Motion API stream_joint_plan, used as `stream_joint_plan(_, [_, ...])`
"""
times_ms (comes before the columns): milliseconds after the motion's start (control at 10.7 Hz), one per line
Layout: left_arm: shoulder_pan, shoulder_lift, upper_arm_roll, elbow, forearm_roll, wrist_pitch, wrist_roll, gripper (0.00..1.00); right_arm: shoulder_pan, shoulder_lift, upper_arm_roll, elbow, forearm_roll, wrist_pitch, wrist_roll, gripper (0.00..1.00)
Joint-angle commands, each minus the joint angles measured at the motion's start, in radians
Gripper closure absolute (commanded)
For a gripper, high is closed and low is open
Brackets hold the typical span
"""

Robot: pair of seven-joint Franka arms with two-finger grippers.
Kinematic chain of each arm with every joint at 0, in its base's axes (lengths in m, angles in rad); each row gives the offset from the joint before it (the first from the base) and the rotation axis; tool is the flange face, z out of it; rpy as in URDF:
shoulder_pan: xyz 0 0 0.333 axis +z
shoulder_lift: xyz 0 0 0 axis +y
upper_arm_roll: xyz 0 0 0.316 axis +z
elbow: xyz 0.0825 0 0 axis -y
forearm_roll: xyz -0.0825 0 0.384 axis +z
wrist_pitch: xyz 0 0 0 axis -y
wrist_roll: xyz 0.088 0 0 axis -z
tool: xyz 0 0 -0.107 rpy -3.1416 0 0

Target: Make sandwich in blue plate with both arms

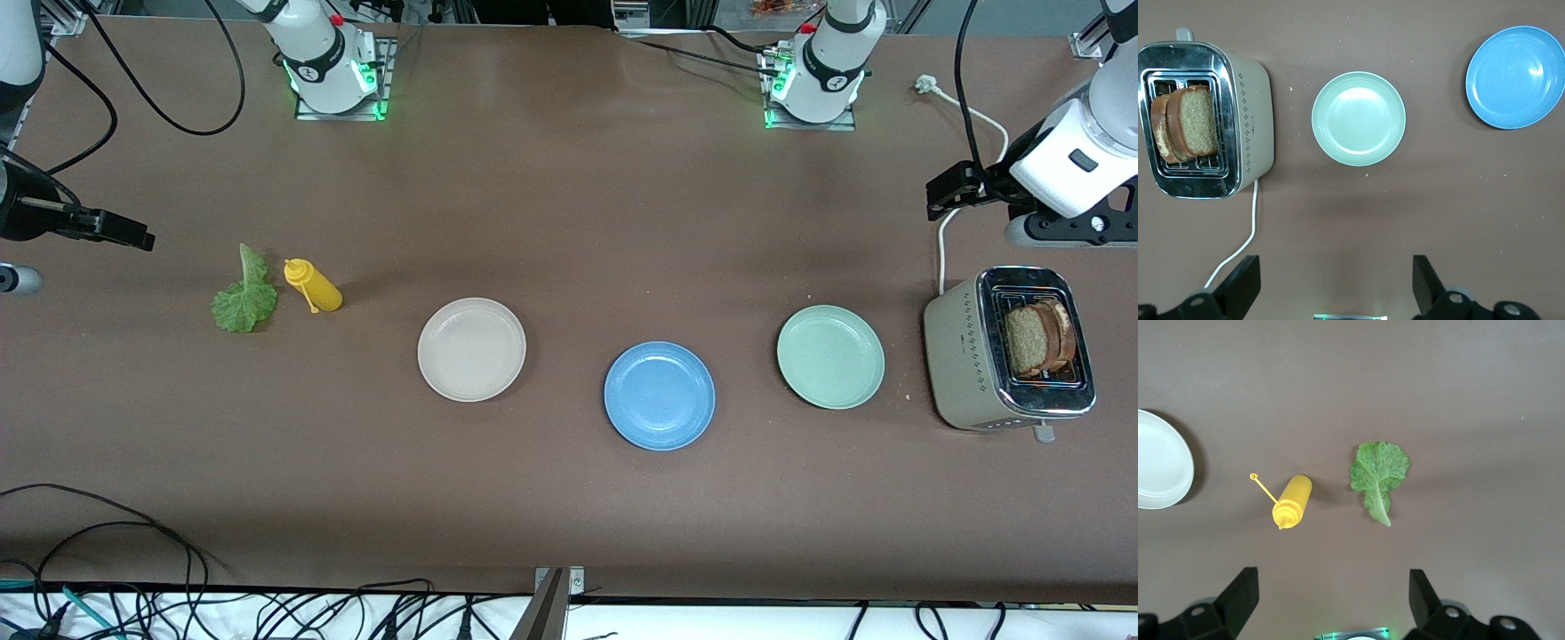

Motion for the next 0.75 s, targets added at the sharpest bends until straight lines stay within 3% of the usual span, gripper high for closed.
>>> stream_joint_plan(0, [0.007,0.014,-0.005,0.029,0.014,-0.022,0.014,0.00,-0.002,-0.026,-0.001,-0.018,0.016,-0.011,-0.011,0.00])
stream_joint_plan(280, [0.007,0.014,-0.005,0.031,0.014,-0.022,0.014,0.00,-0.002,-0.037,0.002,0.020,0.077,-0.067,-0.013,0.00])
stream_joint_plan(652, [0.010,0.014,-0.005,0.032,0.012,-0.022,0.015,0.00,-0.002,-0.037,-0.002,0.026,0.077,-0.090,-0.062,0.00])
